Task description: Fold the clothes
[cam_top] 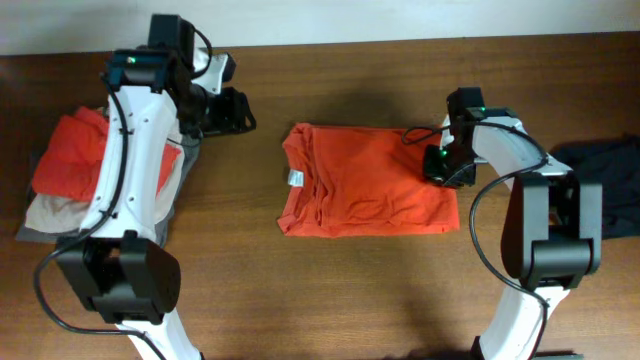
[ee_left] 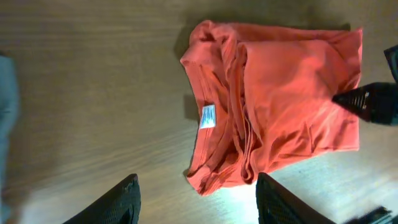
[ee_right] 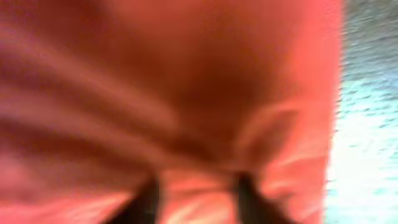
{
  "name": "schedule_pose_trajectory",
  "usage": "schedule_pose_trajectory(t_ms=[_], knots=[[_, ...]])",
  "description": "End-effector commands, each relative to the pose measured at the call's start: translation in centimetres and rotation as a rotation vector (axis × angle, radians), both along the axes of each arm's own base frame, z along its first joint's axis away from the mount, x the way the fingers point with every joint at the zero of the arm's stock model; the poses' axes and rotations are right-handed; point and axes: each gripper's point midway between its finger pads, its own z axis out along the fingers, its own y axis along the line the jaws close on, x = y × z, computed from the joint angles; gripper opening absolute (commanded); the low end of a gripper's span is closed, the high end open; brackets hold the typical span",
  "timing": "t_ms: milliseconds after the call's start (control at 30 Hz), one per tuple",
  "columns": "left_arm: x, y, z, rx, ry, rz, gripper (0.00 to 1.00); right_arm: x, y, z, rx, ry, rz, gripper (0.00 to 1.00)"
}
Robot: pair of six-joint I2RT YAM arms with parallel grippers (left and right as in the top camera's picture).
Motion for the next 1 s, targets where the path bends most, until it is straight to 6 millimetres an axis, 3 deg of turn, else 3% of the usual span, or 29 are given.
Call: schedule_pose_trajectory(t_ms=[0, 67, 167, 267, 367, 533, 800, 967], knots=[[-1.5, -2.2, -2.6, -0.137, 0.090, 0.009, 0.63, 1.6, 1.9, 8.0, 0.102, -0.201, 0.057, 0.91], [-2.1, -3.0, -4.8, -0.179, 0.124, -0.004, 0.70, 1.8, 1.8, 11.5, 0.099, -0.288, 0.057, 0.98], [-2.8, -4.8, -7.5, -0.267, 0.138, -0.040, 0.78, 1.5, 1.6, 16.4, 0.096, -0.411, 0.050, 0.99], [-3.7, -6.8, -10.2, -0.318, 0.136, -0.088, 0.79, 0.9, 1.5, 19.5, 0.089, -0.494, 0.054, 0.99], [-4.2, -7.6, -12.7, -0.281, 0.138, -0.085, 0.82, 0.2, 1.5, 21.6, 0.087, -0.543, 0.058, 0.99], [-3.4, -8.6, -14.6, -0.245, 0.110, -0.075, 0.85, -0.7, 1.6, 22.1, 0.087, -0.539, 0.060, 0.99], [-3.2, -8.5, -19.9, -0.230, 0.191, -0.043, 0.84, -2.3, 1.6, 21.2, 0.083, -0.470, 0.079, 0.95], [-3.0, -9.8, -20.0, -0.345, 0.193, -0.082, 0.84, -2.7, 1.5, 20.9, 0.074, -0.449, 0.085, 0.92]])
